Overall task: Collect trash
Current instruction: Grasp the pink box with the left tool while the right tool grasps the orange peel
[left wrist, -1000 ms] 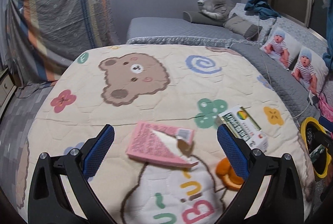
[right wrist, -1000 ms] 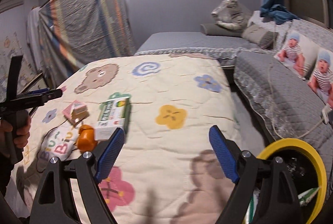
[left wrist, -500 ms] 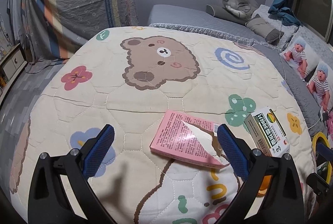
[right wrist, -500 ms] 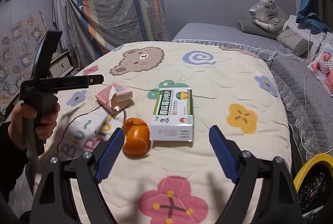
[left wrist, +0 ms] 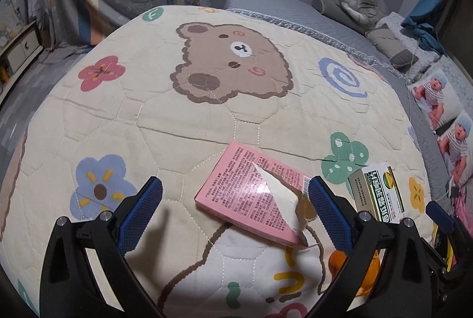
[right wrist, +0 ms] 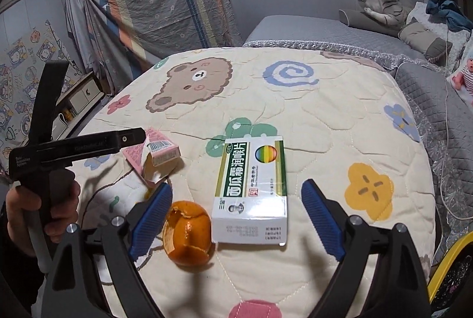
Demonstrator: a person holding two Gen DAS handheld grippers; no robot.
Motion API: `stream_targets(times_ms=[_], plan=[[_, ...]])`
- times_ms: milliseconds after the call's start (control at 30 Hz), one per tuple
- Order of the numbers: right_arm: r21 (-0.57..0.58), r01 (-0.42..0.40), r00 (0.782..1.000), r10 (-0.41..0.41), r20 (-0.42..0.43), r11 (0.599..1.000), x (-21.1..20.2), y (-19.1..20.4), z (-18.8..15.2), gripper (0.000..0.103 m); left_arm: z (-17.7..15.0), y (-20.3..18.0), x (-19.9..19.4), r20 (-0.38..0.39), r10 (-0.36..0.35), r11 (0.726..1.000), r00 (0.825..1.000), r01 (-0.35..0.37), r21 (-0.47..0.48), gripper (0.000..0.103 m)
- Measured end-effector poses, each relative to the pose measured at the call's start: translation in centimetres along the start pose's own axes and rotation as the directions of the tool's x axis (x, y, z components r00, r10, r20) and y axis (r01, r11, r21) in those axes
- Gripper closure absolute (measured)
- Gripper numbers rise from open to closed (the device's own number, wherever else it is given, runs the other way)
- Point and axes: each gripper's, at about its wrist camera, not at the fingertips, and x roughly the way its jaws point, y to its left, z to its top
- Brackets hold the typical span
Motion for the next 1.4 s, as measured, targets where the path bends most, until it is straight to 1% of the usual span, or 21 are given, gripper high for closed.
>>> stream_targets(times_ms=[67,167,267,400,433,500,533,567,633,667,767,800,833,933,1033,1133,1167,1267,1333,1367,1400], plan=[[0.002,-0.005,1.000,0.005,0.001,1.000,0.2,-0.2,0.1,0.017,-0.1,0.3,0.1,-0.012,-0.005,0.999,1.000,0.005,-0.035,0.009],[0.006,-0.008,1.000,0.008,0.002,1.000,0.3,-0.6,0.1,0.017,-0.3,0.2,-0.2,-0.007,0.003,1.000,1.000,-0.003,-0.031,0.009],[0.013,-0.011,1.000,0.011,0.000,1.000,0.5,-1.1,0.2,0.017,-0.2,0.1,-0.5,-0.005,-0.006,1.000,1.000,0.006,0.011,0.009],[0.024,-0.009,1.000,0.009,-0.005,1.000,0.9,-1.7,0.2,0.016,0.5,0.5,-1.1,0.043,0.032,0.996,0.999,-0.036,0.086,0.009],[0.022,-0.008,1.000,0.008,-0.007,1.000,1.0,-1.8,0.2,0.016,0.7,0.7,-1.1,0.042,0.020,0.995,0.999,-0.024,0.101,0.009],[0.016,-0.009,1.000,0.010,-0.014,1.000,1.2,-1.7,0.1,0.016,1.1,0.8,-1.3,0.039,-0.030,0.990,0.999,0.024,0.142,0.009],[0.011,-0.013,1.000,0.013,-0.019,1.000,1.3,-1.7,0.1,0.016,1.3,0.7,-1.5,0.048,-0.065,0.982,0.997,0.056,0.181,0.009],[0.007,-0.016,1.000,0.017,-0.021,1.000,1.3,-1.7,0.1,0.016,1.5,0.5,-1.9,0.060,-0.106,0.965,0.993,0.088,0.248,0.009],[-0.002,-0.016,1.000,0.016,-0.018,1.000,1.2,-1.8,0.2,0.016,1.7,-0.1,-2.3,0.087,-0.119,0.927,0.989,0.079,0.368,0.008],[-0.005,-0.014,1.000,0.014,-0.017,1.000,1.1,-1.9,0.2,0.016,1.6,-0.3,-2.6,0.111,-0.122,0.894,0.986,0.061,0.444,0.008],[-0.005,-0.009,1.000,0.009,-0.019,1.000,1.2,-2.3,0.5,0.016,1.7,-0.4,-2.7,0.128,-0.137,0.821,0.982,0.040,0.569,0.008],[-0.005,-0.003,1.000,0.003,-0.021,1.000,1.2,-2.5,0.5,0.016,1.8,-0.3,-2.6,0.129,-0.141,0.808,0.982,0.039,0.587,0.008],[-0.003,-0.001,1.000,0.001,-0.022,1.000,1.3,-2.6,0.5,0.016,1.8,-0.2,-2.4,0.129,-0.142,0.805,0.981,0.039,0.593,0.008],[0.008,-0.003,1.000,0.003,-0.027,1.000,1.7,-2.8,0.7,0.016,1.9,0.2,-1.6,0.106,-0.150,0.806,0.983,0.059,0.589,0.008],[0.011,-0.006,1.000,0.006,-0.024,1.000,1.8,-2.8,0.8,0.016,1.6,0.2,-1.3,0.128,-0.151,0.805,0.980,0.047,0.591,0.008],[0.007,-0.009,1.000,0.009,-0.023,1.000,1.8,-2.8,0.9,0.016,1.3,0.3,-1.4,0.116,-0.153,0.831,0.981,0.064,0.553,0.008],[0.007,-0.012,1.000,0.012,-0.021,1.000,1.7,-2.7,0.9,0.016,1.1,0.3,-1.5,0.119,-0.144,0.843,0.982,0.059,0.535,0.008],[0.007,-0.033,0.999,0.033,-0.013,0.999,1.2,-2.5,0.7,0.016,0.6,0.0,-2.0,0.134,-0.147,0.860,0.980,0.059,0.506,0.008],[-0.001,-0.037,0.999,0.037,-0.008,0.999,0.9,-2.1,0.4,0.016,0.6,-0.1,-1.9,0.142,-0.114,0.880,0.983,0.033,0.473,0.008],[-0.007,-0.034,0.999,0.034,-0.003,0.999,0.6,-1.9,0.3,0.016,0.7,0.0,-1.7,0.139,-0.090,0.895,0.986,0.019,0.446,0.008],[-0.016,-0.029,1.000,0.029,0.008,0.999,0.2,-1.6,0.1,0.016,0.9,0.1,-1.2,0.119,-0.065,0.916,0.991,0.012,0.400,0.008]])
